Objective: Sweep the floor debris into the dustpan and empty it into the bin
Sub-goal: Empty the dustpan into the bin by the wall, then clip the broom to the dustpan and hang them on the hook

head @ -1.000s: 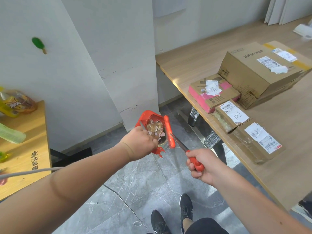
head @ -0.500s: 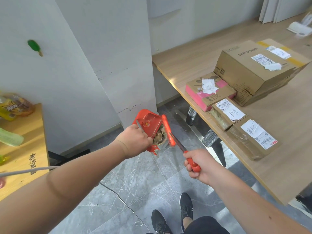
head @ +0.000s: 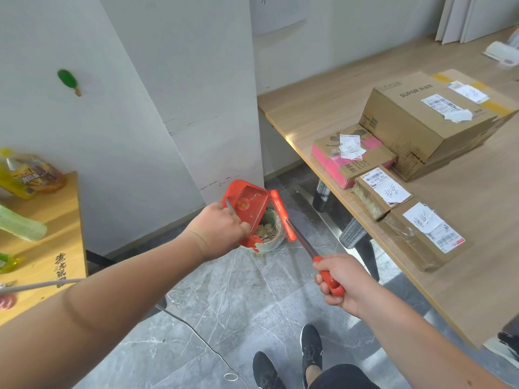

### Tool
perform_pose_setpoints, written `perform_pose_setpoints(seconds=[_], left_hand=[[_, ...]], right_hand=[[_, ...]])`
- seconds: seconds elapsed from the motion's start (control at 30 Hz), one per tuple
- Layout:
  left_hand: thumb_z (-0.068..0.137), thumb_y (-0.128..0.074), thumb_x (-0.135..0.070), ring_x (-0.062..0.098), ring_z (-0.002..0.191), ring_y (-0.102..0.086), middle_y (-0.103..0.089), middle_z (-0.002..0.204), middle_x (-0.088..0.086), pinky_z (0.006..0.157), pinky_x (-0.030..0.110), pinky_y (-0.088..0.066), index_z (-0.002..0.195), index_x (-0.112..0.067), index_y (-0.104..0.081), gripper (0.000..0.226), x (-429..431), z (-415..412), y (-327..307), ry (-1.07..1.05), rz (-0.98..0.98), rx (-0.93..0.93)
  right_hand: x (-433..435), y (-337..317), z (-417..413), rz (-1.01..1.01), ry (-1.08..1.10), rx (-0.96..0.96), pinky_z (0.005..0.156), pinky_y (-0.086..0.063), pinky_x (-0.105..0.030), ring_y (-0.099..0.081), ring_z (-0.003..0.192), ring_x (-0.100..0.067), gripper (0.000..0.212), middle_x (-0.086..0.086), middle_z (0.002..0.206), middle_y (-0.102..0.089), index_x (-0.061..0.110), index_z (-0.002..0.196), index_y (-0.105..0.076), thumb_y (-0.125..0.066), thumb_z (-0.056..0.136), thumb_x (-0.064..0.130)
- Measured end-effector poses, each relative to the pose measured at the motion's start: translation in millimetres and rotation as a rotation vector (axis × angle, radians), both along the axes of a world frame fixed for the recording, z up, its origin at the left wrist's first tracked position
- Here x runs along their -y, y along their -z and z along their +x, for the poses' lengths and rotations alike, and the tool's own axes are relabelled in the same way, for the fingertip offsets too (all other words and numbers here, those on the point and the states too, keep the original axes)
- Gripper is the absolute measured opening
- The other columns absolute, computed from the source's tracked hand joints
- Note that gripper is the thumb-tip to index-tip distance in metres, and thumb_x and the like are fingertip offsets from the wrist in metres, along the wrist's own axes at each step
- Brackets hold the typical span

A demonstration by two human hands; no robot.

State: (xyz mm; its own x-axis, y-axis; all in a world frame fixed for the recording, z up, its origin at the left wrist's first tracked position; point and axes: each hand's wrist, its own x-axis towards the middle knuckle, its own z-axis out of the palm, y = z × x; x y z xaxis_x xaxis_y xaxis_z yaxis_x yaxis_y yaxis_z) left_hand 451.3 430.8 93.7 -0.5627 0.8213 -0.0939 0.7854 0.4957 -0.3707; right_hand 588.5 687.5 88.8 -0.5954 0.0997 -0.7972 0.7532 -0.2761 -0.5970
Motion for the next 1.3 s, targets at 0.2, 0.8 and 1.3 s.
perform_pose_setpoints(seconds=[0.2, 0.8, 1.3], left_hand=[[0.064, -0.084, -0.028, 0.022, 0.045, -0.058, -0.059, 0.048, -0.003, 0.053, 0.026, -0.042, 0.064, -0.021, -0.063, 0.023, -17, 11, -7, 0.053, -0.019, -0.027], [0.088, -0.055, -0.062, 0.028, 0.082, -0.067, -0.069, 0.082, -0.002, 0.062, 0.029, -0.035, 0.078, -0.027, -0.049, 0.038, -12, -5, -54, -0.438, 0.255, -0.024], [0.078, -0.063, -0.057, 0.024, 0.065, -0.054, -0.05, 0.06, -0.005, 0.056, 0.029, -0.038, 0.074, -0.022, -0.054, 0.037, -19, -8, -135, -0.715, 0.565, -0.047]], right_hand=[[-6, -6, -6, 0.005, -0.002, 0.0, 0.036, -0.02, -0.014, -0.043, 0.038, -0.014, 0.009, -0.011, 0.058, -0.051, 0.005, 0.099, -0.05, -0.051, 0.093, -0.001], [11, -46, -38, -0.07, -0.111, -0.059, 0.038, -0.021, -0.017, -0.044, 0.043, -0.013, 0.016, -0.013, 0.063, -0.047, 0.007, 0.069, -0.047, -0.047, 0.079, -0.006], [43, -157, -112, -0.134, -0.352, -0.374, 0.043, -0.022, -0.02, -0.034, 0.047, -0.016, 0.054, -0.01, 0.068, -0.052, 0.02, 0.096, -0.069, -0.06, 0.078, 0.07]])
